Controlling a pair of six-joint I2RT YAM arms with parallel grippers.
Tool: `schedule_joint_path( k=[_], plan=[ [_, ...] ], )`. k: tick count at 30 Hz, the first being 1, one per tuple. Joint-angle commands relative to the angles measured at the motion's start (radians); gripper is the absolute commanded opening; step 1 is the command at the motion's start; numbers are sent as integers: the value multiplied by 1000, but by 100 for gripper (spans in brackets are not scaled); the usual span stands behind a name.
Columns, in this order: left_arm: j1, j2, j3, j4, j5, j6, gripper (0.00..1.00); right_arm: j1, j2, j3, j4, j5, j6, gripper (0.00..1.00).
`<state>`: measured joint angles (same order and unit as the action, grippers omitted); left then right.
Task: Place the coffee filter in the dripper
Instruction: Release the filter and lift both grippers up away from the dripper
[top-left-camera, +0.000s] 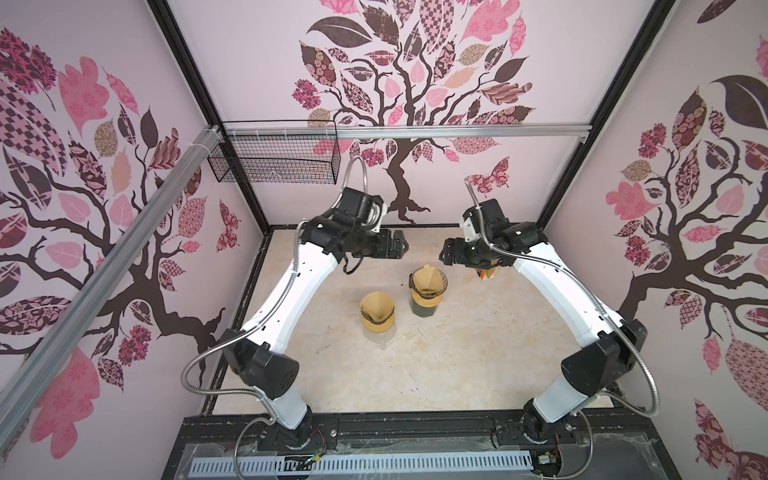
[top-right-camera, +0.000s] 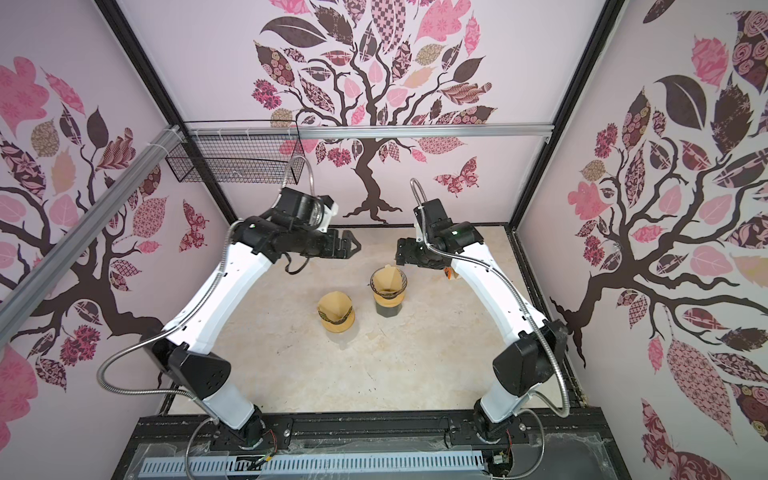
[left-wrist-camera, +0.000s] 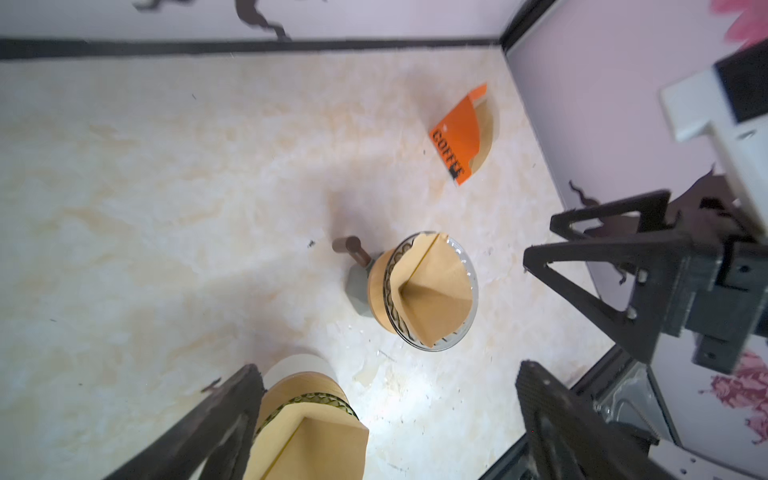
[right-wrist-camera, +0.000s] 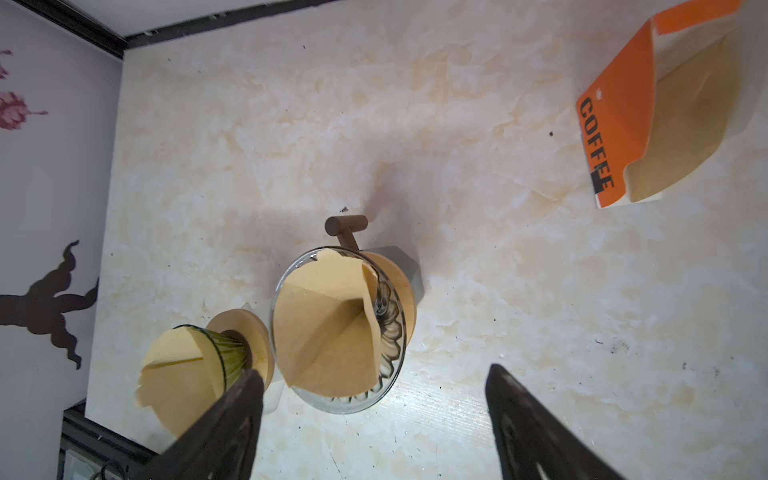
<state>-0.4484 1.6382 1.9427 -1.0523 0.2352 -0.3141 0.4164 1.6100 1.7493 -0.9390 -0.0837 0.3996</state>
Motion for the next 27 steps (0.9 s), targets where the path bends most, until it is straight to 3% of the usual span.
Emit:
schedule_joint_path(
  k=[1,6,9,14,20,27],
  plan=[
    [83,-116,-73,33,29,-19,98,-25,-79,44,22,30,20,89],
    [250,-295,-264,112,6,-66,98,-33,-131,47,47,61,32,100],
    [307,-341,-355,134,-60,-86,98,-35,-142,70,35,79,40,100],
    [328,-330,-418,129,-224,-96,98,-35,-153,108,-10,129,51,100],
    [348,-306,-564,227,-554,-93,98,-36,-223,5,22,144,45,100],
    [487,-269,-824,421,-594,-106,98,-37,-318,-176,162,185,-10,100]
  ],
)
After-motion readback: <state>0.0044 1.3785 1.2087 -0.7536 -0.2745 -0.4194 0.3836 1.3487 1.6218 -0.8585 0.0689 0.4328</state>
